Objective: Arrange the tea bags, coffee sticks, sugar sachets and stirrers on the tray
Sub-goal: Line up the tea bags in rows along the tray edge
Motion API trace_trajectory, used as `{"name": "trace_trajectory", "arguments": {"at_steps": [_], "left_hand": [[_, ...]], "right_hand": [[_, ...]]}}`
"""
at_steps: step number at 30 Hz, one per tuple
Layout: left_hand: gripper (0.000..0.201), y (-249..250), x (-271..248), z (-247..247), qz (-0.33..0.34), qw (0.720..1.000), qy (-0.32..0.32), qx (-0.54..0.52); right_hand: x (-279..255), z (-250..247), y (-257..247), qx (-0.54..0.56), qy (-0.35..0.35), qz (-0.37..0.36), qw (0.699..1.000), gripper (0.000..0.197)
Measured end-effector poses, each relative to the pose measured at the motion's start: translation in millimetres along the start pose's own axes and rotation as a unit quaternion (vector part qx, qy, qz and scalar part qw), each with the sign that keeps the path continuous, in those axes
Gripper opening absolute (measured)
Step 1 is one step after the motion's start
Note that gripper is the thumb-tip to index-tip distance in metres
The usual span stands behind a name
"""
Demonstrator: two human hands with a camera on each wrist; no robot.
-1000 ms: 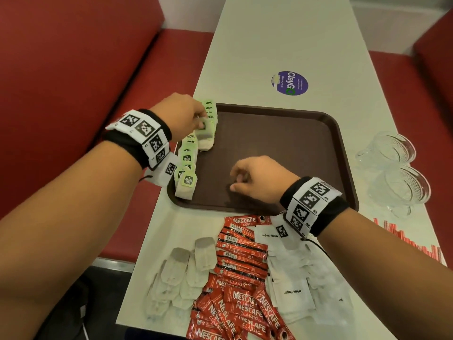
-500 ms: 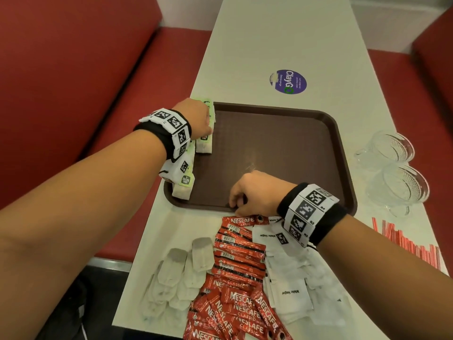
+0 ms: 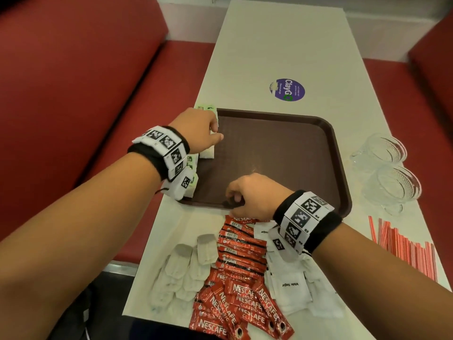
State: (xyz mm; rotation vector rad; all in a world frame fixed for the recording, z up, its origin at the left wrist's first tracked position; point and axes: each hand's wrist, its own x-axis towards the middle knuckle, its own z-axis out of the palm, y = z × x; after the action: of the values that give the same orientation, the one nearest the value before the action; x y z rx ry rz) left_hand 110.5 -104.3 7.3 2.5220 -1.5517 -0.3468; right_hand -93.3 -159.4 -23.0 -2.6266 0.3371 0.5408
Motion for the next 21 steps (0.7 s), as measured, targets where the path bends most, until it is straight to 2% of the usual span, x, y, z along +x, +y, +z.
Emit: {"name": "trace_trajectory", "arguments": {"at_steps": [3, 8, 10, 12, 17, 21], "left_hand": [[0.015, 4, -55, -6, 0.035, 0.998, 0.023, -0.055], [0.007, 14, -142, 9, 0.097, 0.993, -0.033, -0.057], [0.008, 14, -171, 21, 0.117, 0.991, -0.049, -0.051], [0.011, 12, -198, 34, 0.132, 0.988, -0.071, -0.042], [0.023, 8, -233, 64, 0.124, 0.984, -0.130, 0.000], [0.034, 7, -240, 77, 0.117, 0.983, -0.142, 0.002]], "right_hand": [[-12, 5, -16, -0.013, 0.039, -0.028, 0.999, 0.037], [-38, 24, -52, -0.021, 0.035, -0.061, 0.997, 0.040], [-51, 36, -63, -0.038, 0.034, -0.059, 0.997, 0.048], [-67, 50, -73, -0.058, 0.024, -0.049, 0.997, 0.064], [-95, 86, -88, -0.150, 0.023, -0.027, 0.988, 0.098], [-101, 105, -95, -0.193, 0.014, -0.026, 0.981, 0.105]]}}
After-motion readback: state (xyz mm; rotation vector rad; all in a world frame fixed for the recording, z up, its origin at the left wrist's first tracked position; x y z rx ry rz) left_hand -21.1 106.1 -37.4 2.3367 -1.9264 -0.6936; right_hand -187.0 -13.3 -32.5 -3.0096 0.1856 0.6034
